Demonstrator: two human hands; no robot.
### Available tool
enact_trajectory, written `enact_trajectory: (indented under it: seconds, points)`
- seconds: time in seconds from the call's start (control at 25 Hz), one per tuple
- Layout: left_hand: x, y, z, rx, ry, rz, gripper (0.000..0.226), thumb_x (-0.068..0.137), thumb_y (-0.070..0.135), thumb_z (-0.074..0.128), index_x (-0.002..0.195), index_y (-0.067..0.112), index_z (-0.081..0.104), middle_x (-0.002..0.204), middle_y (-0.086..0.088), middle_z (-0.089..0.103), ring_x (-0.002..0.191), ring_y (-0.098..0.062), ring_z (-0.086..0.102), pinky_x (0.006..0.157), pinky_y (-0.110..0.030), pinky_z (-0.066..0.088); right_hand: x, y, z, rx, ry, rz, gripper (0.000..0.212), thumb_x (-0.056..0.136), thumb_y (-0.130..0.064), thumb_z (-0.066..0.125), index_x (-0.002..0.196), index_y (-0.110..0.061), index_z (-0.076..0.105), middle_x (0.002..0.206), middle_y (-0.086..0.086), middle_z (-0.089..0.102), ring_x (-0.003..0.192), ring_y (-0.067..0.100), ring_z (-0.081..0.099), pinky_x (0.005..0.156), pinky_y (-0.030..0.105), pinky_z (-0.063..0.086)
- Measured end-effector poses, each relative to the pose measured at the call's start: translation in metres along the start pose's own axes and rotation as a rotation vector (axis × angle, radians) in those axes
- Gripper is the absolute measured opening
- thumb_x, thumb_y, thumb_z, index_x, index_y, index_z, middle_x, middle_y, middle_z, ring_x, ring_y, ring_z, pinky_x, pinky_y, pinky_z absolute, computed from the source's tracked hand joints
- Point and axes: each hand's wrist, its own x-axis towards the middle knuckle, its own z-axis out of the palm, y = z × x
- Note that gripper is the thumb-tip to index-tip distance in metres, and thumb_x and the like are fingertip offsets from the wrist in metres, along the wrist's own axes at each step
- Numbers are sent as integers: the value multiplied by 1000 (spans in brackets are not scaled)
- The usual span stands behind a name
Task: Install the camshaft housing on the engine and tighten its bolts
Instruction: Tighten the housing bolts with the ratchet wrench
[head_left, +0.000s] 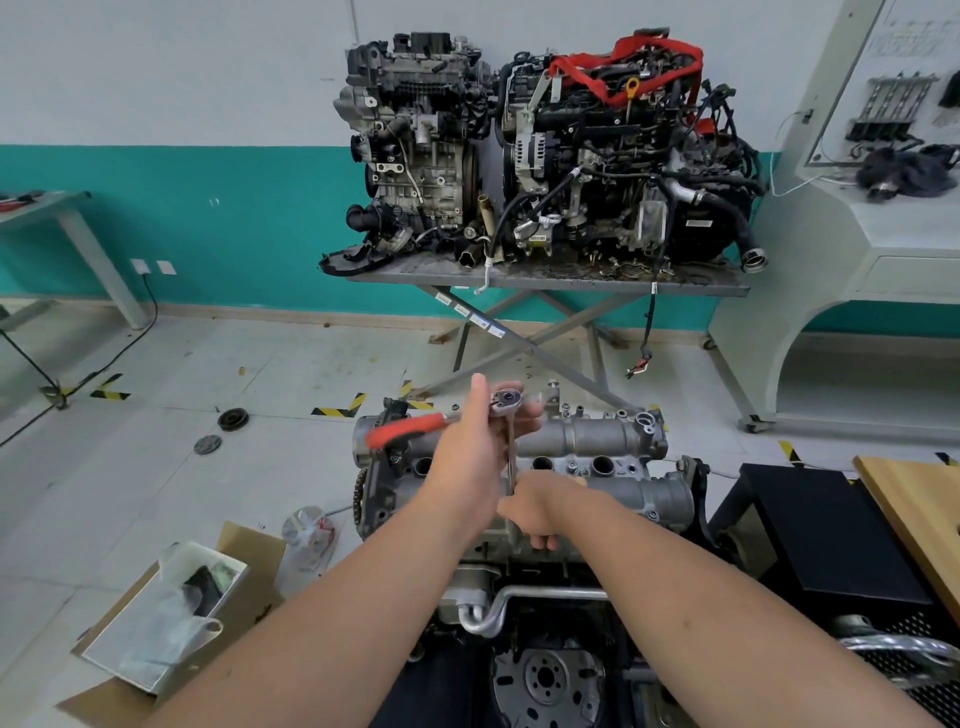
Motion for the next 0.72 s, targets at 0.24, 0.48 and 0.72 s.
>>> enact_trajectory:
  seconds: [0.24,0.48,0.72]
  points:
    - [14,33,-5,285,25,-269,34,100,46,42,80,21,54,62,-1,63,63,-20,64,69,-35,41,2,1,-8,-61,110,-198,36,92,-28,52,74,-9,77,71,6,73,76,22,71,81,38,57]
    - [14,36,5,448,-103,-287,38,99,53,41,81,21,51,62,-1,61,62,-19,61,57,-29,36,9,9,-1,-2,181,-224,34,89,-27,57,59,-15,67,49,-4,62,54,8,61,66,27,51]
    - [14,34,2,354,-109,-284,44,99,56,43,75,20,48,57,-2,56,60,-21,54,56,-30,42,17,13,5,-67,241,-257,35,90,-24,55,57,-16,66,44,-11,58,50,-1,55,54,21,40]
